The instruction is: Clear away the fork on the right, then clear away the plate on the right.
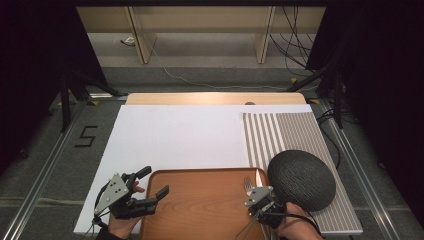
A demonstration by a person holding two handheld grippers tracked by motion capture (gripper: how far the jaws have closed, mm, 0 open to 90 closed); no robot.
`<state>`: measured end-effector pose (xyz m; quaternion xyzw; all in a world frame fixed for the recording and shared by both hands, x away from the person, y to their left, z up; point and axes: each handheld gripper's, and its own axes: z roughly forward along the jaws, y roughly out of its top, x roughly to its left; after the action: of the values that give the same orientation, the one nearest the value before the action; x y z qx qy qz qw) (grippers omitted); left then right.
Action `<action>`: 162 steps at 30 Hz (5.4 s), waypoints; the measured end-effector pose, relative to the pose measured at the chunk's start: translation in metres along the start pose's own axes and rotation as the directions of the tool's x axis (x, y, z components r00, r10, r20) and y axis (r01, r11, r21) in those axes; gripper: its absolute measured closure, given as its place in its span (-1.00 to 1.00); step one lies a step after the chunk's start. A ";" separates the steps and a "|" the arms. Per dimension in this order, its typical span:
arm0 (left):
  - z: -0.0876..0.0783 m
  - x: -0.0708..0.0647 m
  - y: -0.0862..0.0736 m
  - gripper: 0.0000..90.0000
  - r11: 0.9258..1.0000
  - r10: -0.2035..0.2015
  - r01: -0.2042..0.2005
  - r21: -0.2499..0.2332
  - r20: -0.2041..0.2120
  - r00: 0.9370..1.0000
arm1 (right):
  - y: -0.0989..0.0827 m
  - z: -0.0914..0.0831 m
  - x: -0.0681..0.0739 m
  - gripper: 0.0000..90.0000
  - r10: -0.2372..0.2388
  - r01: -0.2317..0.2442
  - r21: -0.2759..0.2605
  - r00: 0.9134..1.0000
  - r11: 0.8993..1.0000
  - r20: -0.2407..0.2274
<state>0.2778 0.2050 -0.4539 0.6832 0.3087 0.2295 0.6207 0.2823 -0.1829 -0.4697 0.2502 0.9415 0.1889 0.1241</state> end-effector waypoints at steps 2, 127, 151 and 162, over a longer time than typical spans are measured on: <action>0.000 0.000 0.000 -0.64 1.000 0.000 0.000 0.000 0.000 1.000 | -0.001 0.000 -0.001 1.00 0.012 -0.012 -0.006 1.000 1.000 0.004; 0.002 0.001 0.000 -0.64 1.000 -0.006 0.006 0.007 -0.003 1.000 | -0.087 -0.067 -0.078 -0.61 0.623 -0.560 -0.523 0.779 0.642 -0.070; 0.002 0.000 0.000 -0.64 1.000 0.000 0.000 0.005 0.005 1.000 | -0.134 -0.078 -0.089 -0.61 0.763 -0.678 -0.522 0.642 0.517 -0.079; 0.002 0.000 0.000 -0.64 1.000 0.001 -0.001 0.006 0.005 1.000 | -0.149 -0.079 -0.091 -0.61 0.803 -0.719 -0.506 0.590 0.477 -0.082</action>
<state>0.2791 0.2036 -0.4537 0.6857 0.3076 0.2272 0.6194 0.2700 -0.3732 -0.4479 0.6173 0.6358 0.4335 0.1638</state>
